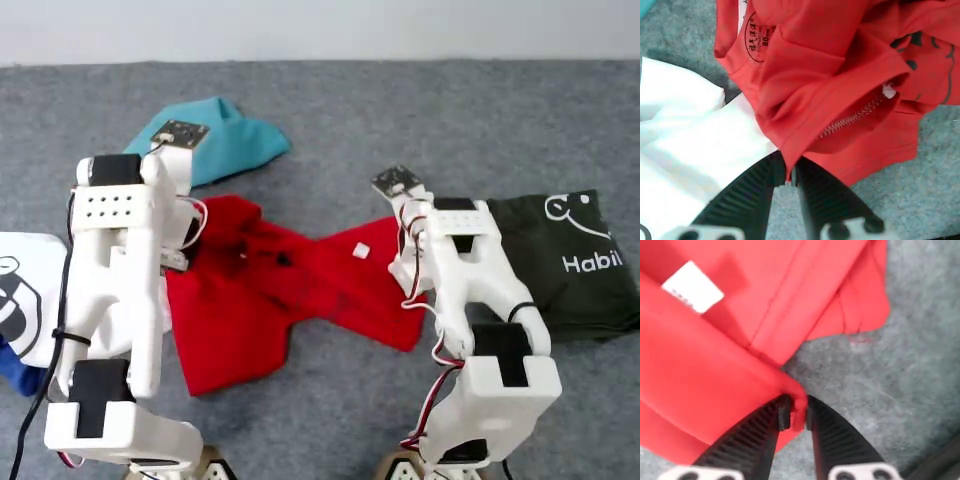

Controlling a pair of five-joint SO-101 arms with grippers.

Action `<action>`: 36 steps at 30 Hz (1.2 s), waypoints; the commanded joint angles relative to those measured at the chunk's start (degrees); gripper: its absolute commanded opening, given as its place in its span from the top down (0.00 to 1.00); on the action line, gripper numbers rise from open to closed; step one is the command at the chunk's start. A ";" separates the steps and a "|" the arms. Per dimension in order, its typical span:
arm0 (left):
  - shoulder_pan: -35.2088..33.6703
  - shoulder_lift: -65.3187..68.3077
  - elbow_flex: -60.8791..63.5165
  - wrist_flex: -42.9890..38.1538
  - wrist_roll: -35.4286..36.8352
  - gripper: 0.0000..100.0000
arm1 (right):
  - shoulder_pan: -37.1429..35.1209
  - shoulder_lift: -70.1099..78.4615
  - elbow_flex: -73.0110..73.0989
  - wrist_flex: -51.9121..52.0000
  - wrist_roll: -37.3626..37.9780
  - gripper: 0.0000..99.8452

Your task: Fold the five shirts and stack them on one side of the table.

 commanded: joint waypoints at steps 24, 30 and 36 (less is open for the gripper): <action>0.62 -17.93 -13.41 1.32 2.29 0.99 | 0.57 -38.81 -18.20 14.55 0.44 0.99; 0.62 -31.91 -17.10 1.23 2.37 0.99 | 0.57 -50.59 -23.03 17.36 -4.13 0.99; 0.70 -42.20 -22.64 -0.53 2.37 0.99 | 0.57 -53.76 -35.60 21.41 -8.88 0.99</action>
